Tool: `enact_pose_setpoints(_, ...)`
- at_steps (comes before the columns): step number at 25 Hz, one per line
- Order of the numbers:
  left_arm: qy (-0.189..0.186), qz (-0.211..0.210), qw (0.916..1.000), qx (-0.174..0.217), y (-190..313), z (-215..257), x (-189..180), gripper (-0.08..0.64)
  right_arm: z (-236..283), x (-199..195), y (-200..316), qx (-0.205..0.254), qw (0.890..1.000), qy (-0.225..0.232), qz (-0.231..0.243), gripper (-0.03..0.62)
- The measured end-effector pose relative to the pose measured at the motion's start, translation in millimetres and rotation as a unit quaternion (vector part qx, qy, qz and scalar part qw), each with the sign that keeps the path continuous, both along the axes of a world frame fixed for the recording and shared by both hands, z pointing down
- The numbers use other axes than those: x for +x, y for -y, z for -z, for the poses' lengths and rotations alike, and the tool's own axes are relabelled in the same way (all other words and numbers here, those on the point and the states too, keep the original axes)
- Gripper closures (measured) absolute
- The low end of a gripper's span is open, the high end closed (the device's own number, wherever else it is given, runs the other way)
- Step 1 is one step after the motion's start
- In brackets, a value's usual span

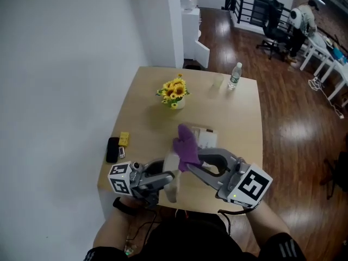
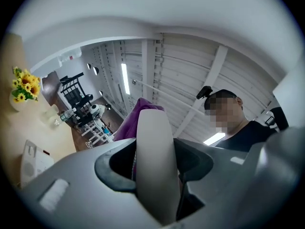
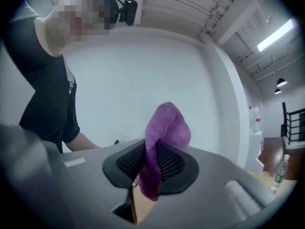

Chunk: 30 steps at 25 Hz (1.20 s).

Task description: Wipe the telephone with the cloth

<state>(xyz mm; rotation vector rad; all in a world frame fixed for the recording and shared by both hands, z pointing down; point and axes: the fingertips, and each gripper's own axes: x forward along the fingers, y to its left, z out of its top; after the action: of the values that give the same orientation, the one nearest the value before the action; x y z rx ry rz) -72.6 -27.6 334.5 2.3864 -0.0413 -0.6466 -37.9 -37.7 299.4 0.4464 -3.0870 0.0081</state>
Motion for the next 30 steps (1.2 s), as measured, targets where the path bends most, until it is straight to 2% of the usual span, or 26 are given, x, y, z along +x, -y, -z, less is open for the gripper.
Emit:
enact_pose_setpoints(7,-0.032,-0.013,0.9994,0.004,-32,13,-11,0.337,0,-26,-43,-0.010,1.000,-0.006,0.023,0.520)
enact_pose_setpoints(12,-0.078,-0.014,0.9968,0.009,-44,25,-24,0.337,-15,-35,-75,0.010,0.996,-0.062,0.060,0.520)
enact_pose_setpoints(14,-0.090,-0.021,0.9955,0.020,-49,32,-25,0.337,-9,-33,-78,0.006,0.998,-0.045,0.050,0.520)
enact_pose_setpoints(16,-0.091,-0.028,0.9951,0.027,-55,36,-23,0.337,6,-25,-72,-0.007,1.000,-0.015,0.025,0.521)
enact_pose_setpoints(18,-0.089,-0.034,0.9950,0.031,-61,36,-21,0.337,22,-19,-67,-0.001,1.000,-0.001,0.010,0.521)
enact_pose_setpoints(22,-0.090,-0.038,0.9946,0.035,-66,36,-20,0.337,39,-30,-79,0.030,0.999,-0.011,0.038,0.521)
enact_pose_setpoints(25,-0.090,-0.036,0.9947,0.035,-66,37,-24,0.337,37,-42,-92,0.031,0.998,-0.014,0.052,0.520)
enact_pose_setpoints(27,-0.101,-0.030,0.9940,0.030,-64,38,-30,0.337,26,-46,-97,0.025,0.997,-0.035,0.062,0.522)
enact_pose_setpoints(30,-0.111,-0.019,0.9930,0.034,-63,43,-36,0.337,-5,-53,-114,0.028,0.990,-0.106,0.094,0.522)
